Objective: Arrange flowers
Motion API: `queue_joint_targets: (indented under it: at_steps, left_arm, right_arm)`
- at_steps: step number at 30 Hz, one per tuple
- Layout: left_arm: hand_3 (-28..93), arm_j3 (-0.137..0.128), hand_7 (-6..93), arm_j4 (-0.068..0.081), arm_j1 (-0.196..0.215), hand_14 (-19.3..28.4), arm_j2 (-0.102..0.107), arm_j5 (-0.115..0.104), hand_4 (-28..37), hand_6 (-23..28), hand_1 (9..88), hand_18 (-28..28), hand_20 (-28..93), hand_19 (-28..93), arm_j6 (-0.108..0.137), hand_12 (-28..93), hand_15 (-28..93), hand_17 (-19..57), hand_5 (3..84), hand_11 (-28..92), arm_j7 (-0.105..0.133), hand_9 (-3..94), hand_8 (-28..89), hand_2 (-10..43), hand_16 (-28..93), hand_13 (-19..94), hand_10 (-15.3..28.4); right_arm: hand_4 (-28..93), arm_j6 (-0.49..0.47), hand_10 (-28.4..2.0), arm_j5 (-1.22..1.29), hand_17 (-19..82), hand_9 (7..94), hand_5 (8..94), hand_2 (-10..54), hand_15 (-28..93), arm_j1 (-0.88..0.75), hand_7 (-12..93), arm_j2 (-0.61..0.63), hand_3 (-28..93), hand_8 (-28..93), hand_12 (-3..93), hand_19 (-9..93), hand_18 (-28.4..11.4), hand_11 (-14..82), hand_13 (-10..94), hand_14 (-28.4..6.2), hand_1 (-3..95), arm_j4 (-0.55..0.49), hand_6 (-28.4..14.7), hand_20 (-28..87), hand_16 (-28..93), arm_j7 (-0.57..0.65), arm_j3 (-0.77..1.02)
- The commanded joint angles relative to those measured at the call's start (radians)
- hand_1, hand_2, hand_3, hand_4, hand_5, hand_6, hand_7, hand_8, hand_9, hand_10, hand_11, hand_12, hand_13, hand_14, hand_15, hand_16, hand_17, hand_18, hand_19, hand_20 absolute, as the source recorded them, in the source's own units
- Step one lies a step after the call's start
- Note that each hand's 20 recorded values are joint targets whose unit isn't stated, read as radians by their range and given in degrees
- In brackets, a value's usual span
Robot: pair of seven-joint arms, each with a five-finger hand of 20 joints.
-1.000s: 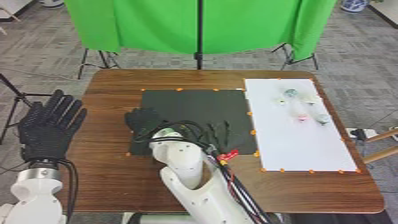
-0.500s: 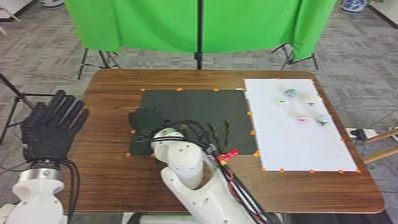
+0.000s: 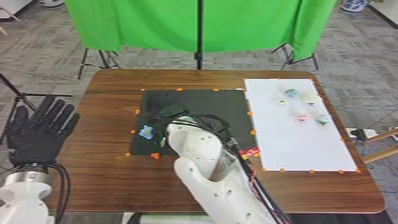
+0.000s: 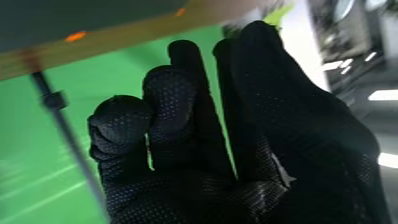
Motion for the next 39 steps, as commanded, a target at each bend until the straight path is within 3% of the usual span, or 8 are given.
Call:
queue_joint_targets:
  at_steps: [1,8,12,15,18,26,32,39]
  left_arm:
    - [68,-0.013,7.9,0.015,0.040,16.0,-0.027,-0.005,-28.2,8.6,21.3,15.2,19,33,-0.007,14,39,-4.7,43.8,18,-0.025,38.7,-7,19.4,-3,30,15.0]
    - [69,-0.021,7.6,-0.002,0.054,16.0,-0.039,0.016,-28.3,8.7,23.9,15.2,19,33,-0.013,14,39,-4.7,43.7,18,-0.029,38.8,-7,17.4,-3,30,15.0]
    - [70,-0.010,8.1,-0.018,0.065,15.8,-0.024,0.007,-28.3,8.5,26.5,15.2,19,33,0.043,15,39,-4.7,43.9,18,0.031,39.0,-7,16.0,-2,30,14.6]
    - [70,-0.005,9.7,-0.030,0.078,15.4,-0.007,0.013,-28.2,8.2,27.4,15.0,19,33,0.066,15,40,-4.4,44.7,20,0.033,40.1,-7,16.0,-2,31,14.7]
    - [71,0.015,10.1,-0.020,0.051,15.5,0.008,-0.006,-28.2,8.3,27.9,14.9,19,33,0.070,15,40,-4.2,45.4,20,0.026,40.7,-7,16.2,-2,32,14.6]
    - [71,0.054,10.6,-0.023,0.024,15.4,0.033,0.002,-28.3,8.3,28.3,14.8,19,33,0.071,14,41,-4.2,45.6,21,0.024,40.9,-8,16.3,-3,32,14.6]
    - [71,0.062,10.8,-0.028,0.031,15.4,0.023,0.001,-28.3,8.3,28.5,14.7,19,33,0.079,14,41,-4.1,45.7,21,0.019,41.0,-8,16.3,-3,32,14.7]
    - [71,0.073,11.2,-0.026,0.035,15.5,0.015,0.002,-28.3,8.3,28.5,14.7,19,33,0.084,14,41,-4.1,45.8,21,0.009,41.1,-8,16.4,-3,32,14.7]
  right_arm:
    - [-28,0.049,-17.9,0.062,38,57.0,57.0,-9.5,72,0.009,20,0.110,72,-13,18.8,90,-24.8,19.5,59,-14.3,59.0,-0.104,-5.4,44,34,0.088,0.134]
    - [-28,-0.142,-21.7,0.136,27,45.0,50.3,-9.5,58,-0.129,16,0.271,78,-11,18.2,78,-25.8,14.4,41,-20.4,50.1,-0.263,-7.8,36,21,0.139,0.409]
    - [-28,-0.130,-21.8,0.162,23,43.0,49.2,-9.5,47,-0.211,16,0.336,77,-11,18.9,72,-25.5,14.0,34,-21.3,49.0,-0.286,-7.6,33,15,0.178,0.521]
    - [-28,-0.176,-21.1,0.187,19,41.2,48.6,-9.5,40,-0.265,17,0.362,78,-11,19.0,66,-23.9,13.6,30,-21.7,49.0,-0.288,-7.2,30,14,0.105,0.608]
    - [-28,-0.183,-19.8,0.142,16,37.3,46.8,-9.5,35,-0.308,18,0.378,79,-12,18.6,62,-22.2,12.2,26,-20.9,50.1,-0.289,-6.3,27,15,0.119,0.647]
    - [-28,-0.263,-19.2,0.126,15,37.0,46.7,-9.5,30,-0.352,19,0.397,81,-12,18.0,59,-21.3,11.0,25,-20.3,53.4,-0.274,-5.3,25,15,0.134,0.705]
    - [-28,-0.137,-16.2,0.096,17,38.2,48.9,-9.5,23,-0.353,19,0.394,81,-13,16.4,58,-19.3,9.6,28,-18.0,58.1,-0.209,-3.0,23,16,0.165,0.693]
    - [-28,0.090,-15.6,0.125,26,52.2,58.2,-9.5,41,-0.368,23,0.411,72,-14,21.0,84,-16.1,21.3,49,-9.3,67.2,-0.148,-1.9,21,30,0.206,0.681]
